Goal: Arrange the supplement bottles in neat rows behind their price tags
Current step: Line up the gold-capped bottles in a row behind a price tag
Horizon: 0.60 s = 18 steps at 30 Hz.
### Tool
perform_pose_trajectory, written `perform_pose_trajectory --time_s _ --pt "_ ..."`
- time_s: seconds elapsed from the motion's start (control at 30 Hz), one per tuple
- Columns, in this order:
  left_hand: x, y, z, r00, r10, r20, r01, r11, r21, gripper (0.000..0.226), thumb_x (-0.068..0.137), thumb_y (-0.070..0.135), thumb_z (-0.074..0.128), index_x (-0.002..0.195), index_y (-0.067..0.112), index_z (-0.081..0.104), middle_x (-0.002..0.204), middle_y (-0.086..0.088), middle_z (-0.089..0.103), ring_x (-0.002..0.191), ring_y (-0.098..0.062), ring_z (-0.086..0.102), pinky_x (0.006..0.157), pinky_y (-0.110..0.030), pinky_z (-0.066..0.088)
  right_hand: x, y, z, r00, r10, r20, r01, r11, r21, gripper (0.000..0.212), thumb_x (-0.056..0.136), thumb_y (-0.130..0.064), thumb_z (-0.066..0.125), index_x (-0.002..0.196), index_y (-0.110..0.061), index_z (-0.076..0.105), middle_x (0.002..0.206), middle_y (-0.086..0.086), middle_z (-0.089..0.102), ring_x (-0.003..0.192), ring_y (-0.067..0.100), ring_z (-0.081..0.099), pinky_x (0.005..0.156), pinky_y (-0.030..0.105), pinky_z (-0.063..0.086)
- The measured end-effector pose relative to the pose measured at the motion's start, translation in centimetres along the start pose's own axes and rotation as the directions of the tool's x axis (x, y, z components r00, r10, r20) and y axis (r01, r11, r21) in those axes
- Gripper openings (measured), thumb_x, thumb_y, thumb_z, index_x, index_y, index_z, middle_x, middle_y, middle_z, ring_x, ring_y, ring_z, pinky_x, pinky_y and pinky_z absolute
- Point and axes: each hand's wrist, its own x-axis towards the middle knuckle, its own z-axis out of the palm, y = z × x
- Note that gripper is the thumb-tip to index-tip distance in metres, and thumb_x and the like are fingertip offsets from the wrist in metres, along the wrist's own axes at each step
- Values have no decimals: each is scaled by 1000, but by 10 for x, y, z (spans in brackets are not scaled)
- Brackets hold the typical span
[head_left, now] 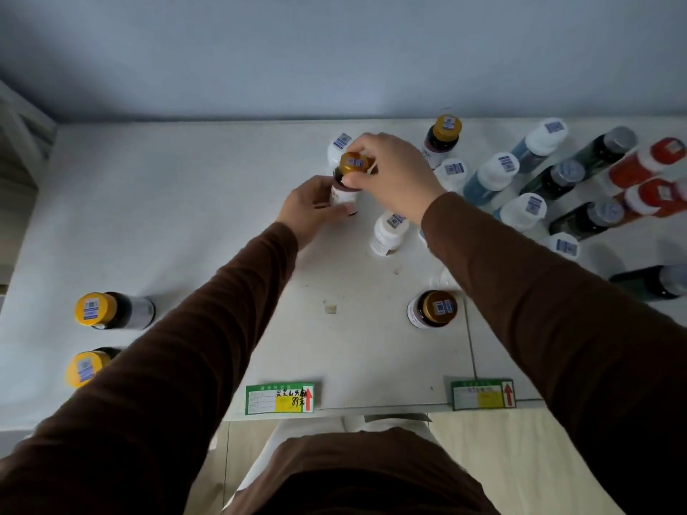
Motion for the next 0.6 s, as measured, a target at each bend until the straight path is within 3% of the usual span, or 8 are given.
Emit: perform_pose_trajectory --time_s 0.07,0.1,0.17,0.23,0.33,0.43,0.5,0.6 --pt "-7 6 -15 980 -3 198 71 939 -336 32 86 19 70 116 9 63 107 -3 70 100 -15 66 89 -25 52 4 -1 -13 996 84 -24 -80 984 157 39 82 -48 71 106 -19 66 96 -5 65 93 18 65 74 30 46" --pt "-10 10 -21 963 4 268 114 897 -426 33 91 22 62 121 6 61 114 -7 67 107 -19 65 97 -30 51 7 -3 -18 993 113 -11 -107 964 244 44 81 -53 72 103 -16 66 94 -3 68 89 19 66 75 35 52" --pt "-14 18 -30 938 12 347 175 847 -503 42 99 28 48 132 2 53 128 -15 60 117 -26 60 105 -36 46 9 -8 -24 988 151 21 -147 913 380 56 78 -62 70 100 -11 62 92 4 68 80 20 64 78 42 54" --pt "-17 23 -36 924 6 382 209 829 -519 48 102 32 40 138 -1 47 135 -22 54 120 -30 57 107 -38 44 9 -14 -25 985 170 36 -168 881 442 58 77 -68 67 94 -14 58 86 3 65 73 18 56 71 39 50" --pt "-24 29 -46 915 25 402 208 824 -526 46 101 27 42 138 0 46 136 -22 54 126 -34 54 108 -39 43 9 -21 -23 982 180 48 -180 850 495 55 77 -66 69 93 -14 58 82 2 63 69 15 52 68 35 45" --pt "-32 34 -59 939 36 342 136 874 -467 40 95 18 55 133 5 55 127 -13 61 122 -29 57 107 -36 44 7 -30 -21 987 145 70 -160 815 558 49 81 -54 73 103 -10 66 81 8 67 67 15 57 66 34 52" --pt "-37 40 -66 973 32 230 34 960 -280 36 87 18 67 123 14 63 115 -2 69 113 -20 64 99 -29 49 7 -38 -17 993 86 75 -114 818 564 41 86 -43 73 111 -12 69 91 15 71 71 16 61 69 36 57" --pt "-47 45 -80 997 80 -3 -80 995 57 36 75 14 79 108 21 65 98 5 72 91 -13 70 82 -25 51 7 -59 -6 998 -27 49 1 883 470 41 88 -37 72 122 -16 68 97 -3 69 81 10 63 74 34 54"
